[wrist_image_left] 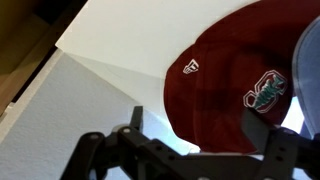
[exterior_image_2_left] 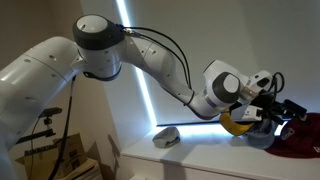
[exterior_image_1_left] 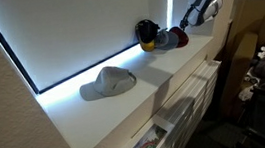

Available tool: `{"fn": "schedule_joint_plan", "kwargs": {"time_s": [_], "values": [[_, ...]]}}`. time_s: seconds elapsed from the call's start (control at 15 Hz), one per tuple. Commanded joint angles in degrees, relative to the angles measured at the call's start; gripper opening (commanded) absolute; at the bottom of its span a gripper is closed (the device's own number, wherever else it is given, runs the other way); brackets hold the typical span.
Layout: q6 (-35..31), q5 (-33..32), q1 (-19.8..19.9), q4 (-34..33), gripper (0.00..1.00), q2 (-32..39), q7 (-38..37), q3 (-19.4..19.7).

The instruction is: Move the grey cap and the black and yellow cap away from the red cap on the window sill

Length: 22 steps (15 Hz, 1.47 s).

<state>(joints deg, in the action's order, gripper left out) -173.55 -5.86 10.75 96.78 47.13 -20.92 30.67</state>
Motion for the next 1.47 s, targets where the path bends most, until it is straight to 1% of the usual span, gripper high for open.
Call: {"fn": "schedule_joint_plan", "kwargs": {"time_s": [0.0,0.13,0.2,0.33,0.47,0.67,0.73,0.87,0.93,1.0,1.13,1.2,1.27,1.33,1.4], "values": [[0.0,0.5,-0.4,-1.2,1.00,0.9,5.6,-0.1],[-0.3,-2.0,-2.7,-1.6,1.00,2.0,8.8,2.2],[-0.3,-2.9,-4.4,-2.1,1.00,2.9,9.3,4.0],[-1.1,-4.8,-5.9,-2.2,1.00,3.6,11.7,5.5],[-2.6,-6.6,-5.6,-1.9,1.00,3.5,15.7,4.8],[-7.0,-8.9,-3.2,-1.6,1.00,3.2,22.7,2.3],[-8.9,-9.6,-1.8,-1.2,1.00,2.7,25.4,0.8],[-13.3,-11.1,3.2,-0.6,1.00,1.1,31.4,-4.9],[-15.9,-12.0,7.6,0.2,1.00,-0.5,34.4,-10.0],[-18.5,-12.8,11.0,0.9,1.00,-0.9,36.1,-14.1],[-21.8,-22.0,19.1,0.6,1.00,-0.4,32.0,-22.5],[-23.3,-27.6,23.8,1.0,1.00,-0.1,30.4,-26.9],[-24.2,-31.6,28.2,1.4,1.00,0.7,30.0,-31.4],[-23.2,-37.2,32.7,1.9,1.00,1.1,27.6,-36.0],[-22.0,-30.8,25.7,-0.3,1.00,1.4,28.9,-29.0]]}}
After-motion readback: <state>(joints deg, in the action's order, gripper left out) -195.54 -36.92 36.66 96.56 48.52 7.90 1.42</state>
